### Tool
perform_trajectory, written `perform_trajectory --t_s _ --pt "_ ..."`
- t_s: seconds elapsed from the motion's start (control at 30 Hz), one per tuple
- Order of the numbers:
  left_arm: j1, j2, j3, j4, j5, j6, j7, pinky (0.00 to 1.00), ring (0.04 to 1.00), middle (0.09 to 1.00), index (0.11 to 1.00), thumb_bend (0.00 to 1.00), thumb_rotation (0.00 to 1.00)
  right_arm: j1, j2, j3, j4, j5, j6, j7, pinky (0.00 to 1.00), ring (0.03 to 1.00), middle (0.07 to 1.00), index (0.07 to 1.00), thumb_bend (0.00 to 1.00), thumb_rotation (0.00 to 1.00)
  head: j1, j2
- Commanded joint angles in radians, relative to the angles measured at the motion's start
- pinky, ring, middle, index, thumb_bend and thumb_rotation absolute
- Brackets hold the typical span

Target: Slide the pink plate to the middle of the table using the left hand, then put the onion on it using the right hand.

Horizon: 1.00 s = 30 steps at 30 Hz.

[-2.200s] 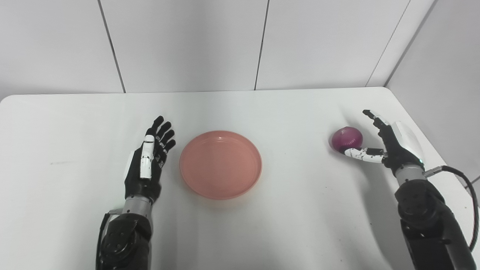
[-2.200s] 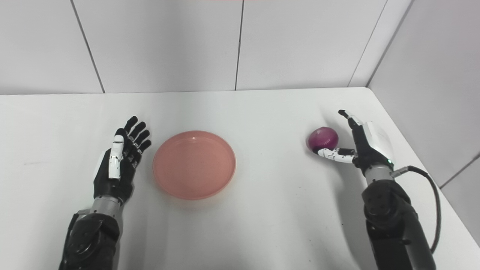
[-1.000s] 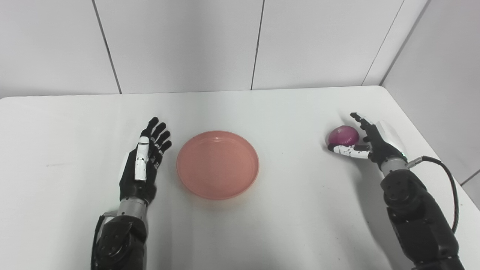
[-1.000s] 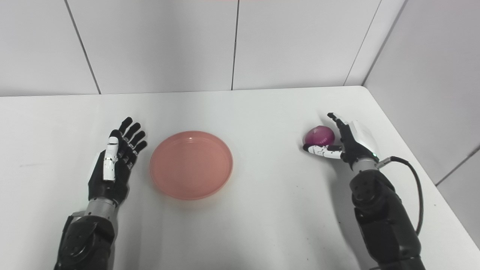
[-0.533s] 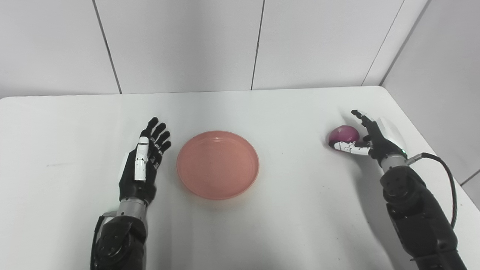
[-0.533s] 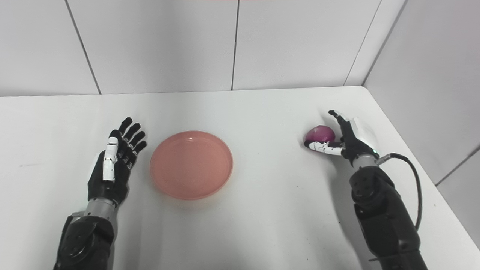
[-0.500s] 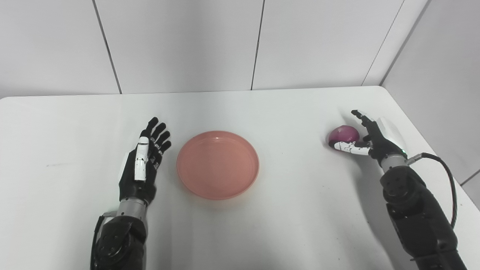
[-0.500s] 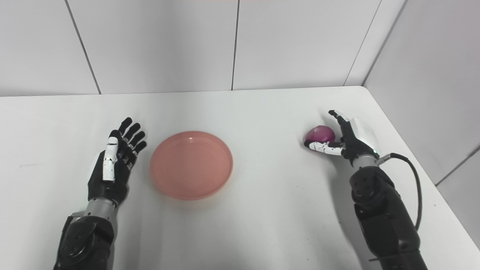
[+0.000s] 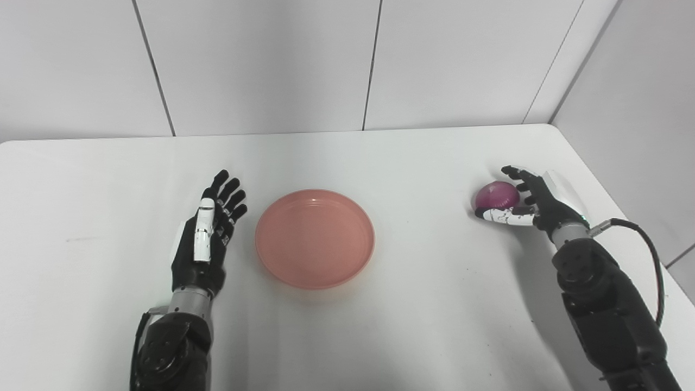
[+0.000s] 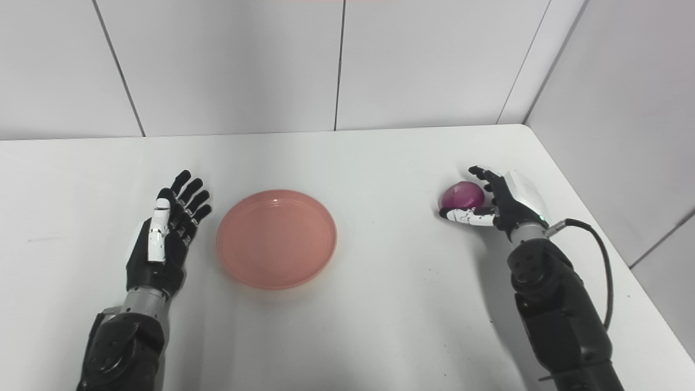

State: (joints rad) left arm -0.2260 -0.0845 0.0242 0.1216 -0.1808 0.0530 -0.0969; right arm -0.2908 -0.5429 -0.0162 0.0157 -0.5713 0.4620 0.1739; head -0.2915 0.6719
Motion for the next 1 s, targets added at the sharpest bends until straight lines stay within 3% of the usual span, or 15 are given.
perform_trajectory --t_s 0.0,0.1,0.33,0.83,0.97 --pt "0.018 -0.001 0.0 0.001 -0.004 0.027 0.008 0.91 0.92 0.929 0.909 0.46 1.0 -0.023 -0.018 -0.012 -0.015 -0.012 0.008 0.026 0.67 0.783 0.843 0.853 1.0 0.39 0.001 0.0" --pt "0.018 -0.001 0.0 0.004 -0.004 0.022 0.006 0.91 0.921 0.929 0.907 0.46 1.0 -0.023 -0.019 -0.01 -0.019 -0.016 0.007 0.032 0.62 0.738 0.807 0.848 1.0 0.38 0.001 0.0" --pt "0.02 0.0 -0.001 0.004 -0.005 0.021 0.005 0.91 0.921 0.93 0.91 0.46 1.0 -0.023 -0.026 0.002 -0.008 0.008 -0.005 0.017 0.67 0.777 0.821 0.831 1.0 0.33 0.001 0.001" --pt "0.022 0.001 0.002 0.009 -0.012 0.015 -0.001 0.91 0.925 0.937 0.921 0.46 1.0 -0.039 -0.042 0.045 0.037 0.016 -0.035 -0.008 0.58 0.644 0.685 0.693 0.98 0.28 0.002 0.002" --pt "0.023 -0.002 0.002 0.003 -0.01 0.023 0.006 0.91 0.924 0.935 0.916 0.46 1.0 -0.04 -0.045 0.052 0.041 0.022 -0.049 -0.015 0.55 0.604 0.645 0.643 0.94 0.23 0.001 0.001"
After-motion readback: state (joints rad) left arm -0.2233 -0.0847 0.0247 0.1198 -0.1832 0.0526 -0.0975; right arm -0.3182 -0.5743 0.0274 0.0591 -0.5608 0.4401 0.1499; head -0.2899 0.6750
